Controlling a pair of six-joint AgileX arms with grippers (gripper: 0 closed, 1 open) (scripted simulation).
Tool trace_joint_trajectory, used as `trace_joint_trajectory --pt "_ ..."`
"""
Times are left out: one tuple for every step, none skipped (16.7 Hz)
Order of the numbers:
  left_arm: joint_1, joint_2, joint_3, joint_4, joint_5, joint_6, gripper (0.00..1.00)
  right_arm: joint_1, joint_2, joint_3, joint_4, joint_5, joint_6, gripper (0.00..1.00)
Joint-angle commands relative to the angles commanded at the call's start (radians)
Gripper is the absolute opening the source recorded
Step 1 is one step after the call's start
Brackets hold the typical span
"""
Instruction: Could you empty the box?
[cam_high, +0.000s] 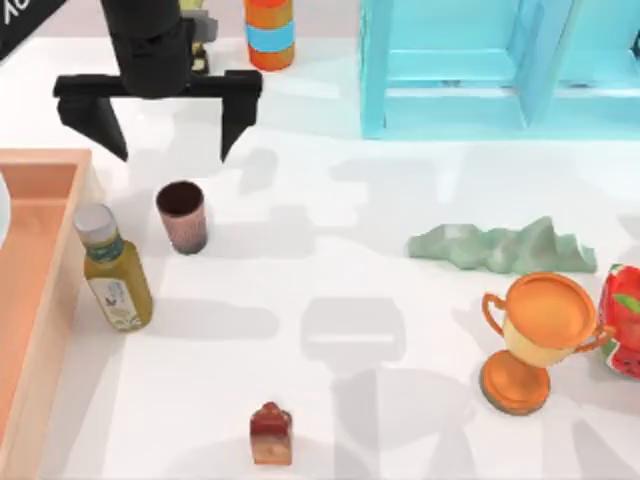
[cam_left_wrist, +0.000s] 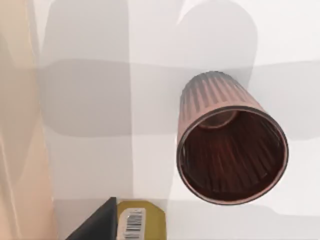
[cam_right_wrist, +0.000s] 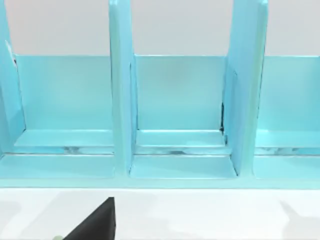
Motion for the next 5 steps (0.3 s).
trace_joint_trajectory --pt "0.000 0.000 0.034 -0.033 0.000 0.000 1.00 0.000 0.000 0.000 0.000 0.000 0.000 1.00" --pt "0.000 -0.001 0.062 -0.061 0.000 0.000 1.00 0.000 0.000 0.000 0.000 0.000 0.000 1.00" --pt "0.000 -0.001 0.083 -0.081 0.000 0.000 1.00 0.000 0.000 0.000 0.000 0.000 0.000 1.00" --pt "0.000 -0.001 0.097 -0.093 0.001 0.000 1.00 0.000 0.000 0.000 0.000 0.000 0.000 1.00" --pt "0.001 0.000 0.100 -0.096 0.001 -0.001 1.00 0.000 0.000 0.000 0.000 0.000 0.000 1.00"
